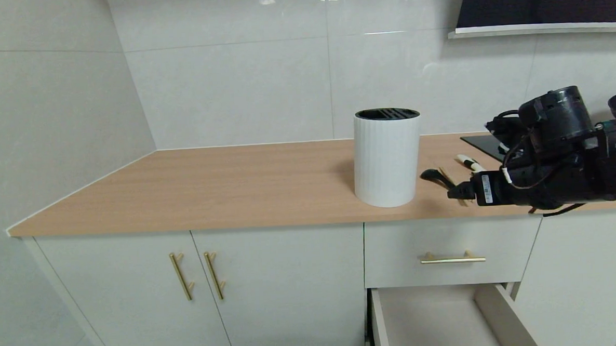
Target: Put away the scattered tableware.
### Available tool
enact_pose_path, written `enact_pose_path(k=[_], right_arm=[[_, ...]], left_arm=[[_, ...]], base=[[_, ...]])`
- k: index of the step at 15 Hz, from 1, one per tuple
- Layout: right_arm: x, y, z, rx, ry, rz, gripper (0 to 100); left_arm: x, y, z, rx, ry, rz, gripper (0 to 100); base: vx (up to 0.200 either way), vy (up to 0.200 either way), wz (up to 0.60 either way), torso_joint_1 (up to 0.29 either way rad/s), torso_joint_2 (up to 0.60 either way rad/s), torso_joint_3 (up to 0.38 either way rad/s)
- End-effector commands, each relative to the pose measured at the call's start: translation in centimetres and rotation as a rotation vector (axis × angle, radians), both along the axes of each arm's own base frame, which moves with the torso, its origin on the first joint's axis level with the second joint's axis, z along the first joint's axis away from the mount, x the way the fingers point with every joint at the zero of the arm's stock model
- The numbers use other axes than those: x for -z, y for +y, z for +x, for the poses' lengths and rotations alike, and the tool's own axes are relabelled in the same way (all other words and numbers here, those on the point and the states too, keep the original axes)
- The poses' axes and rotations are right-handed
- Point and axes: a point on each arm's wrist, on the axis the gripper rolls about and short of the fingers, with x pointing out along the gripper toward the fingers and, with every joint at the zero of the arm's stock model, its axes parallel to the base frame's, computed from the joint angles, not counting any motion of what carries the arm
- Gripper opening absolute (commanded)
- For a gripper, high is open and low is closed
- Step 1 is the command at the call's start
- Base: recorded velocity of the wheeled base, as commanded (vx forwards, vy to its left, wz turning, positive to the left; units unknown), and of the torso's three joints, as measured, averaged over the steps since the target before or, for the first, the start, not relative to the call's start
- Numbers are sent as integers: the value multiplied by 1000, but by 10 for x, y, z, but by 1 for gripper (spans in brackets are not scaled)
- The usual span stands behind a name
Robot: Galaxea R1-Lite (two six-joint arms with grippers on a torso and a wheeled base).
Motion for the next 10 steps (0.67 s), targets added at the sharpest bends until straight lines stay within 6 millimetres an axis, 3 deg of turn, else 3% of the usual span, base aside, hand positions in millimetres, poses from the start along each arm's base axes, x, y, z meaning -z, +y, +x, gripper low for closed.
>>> enact_pose_path(k=[1,6,10], right_arm=[[13,2,28,20,27,-11,100],[36,-8,54,114,71,-34,100],[50,-5,68,156,92,-28,100]], left_arm=[[0,0,0,-1,-1,-1,100],[0,0,0,-1,1,-1,100],[0,0,0,-1,1,-1,100]], base=[[0,0,0,0,0,0],[0,0,0,0,0,0],[0,0,0,0,0,0]])
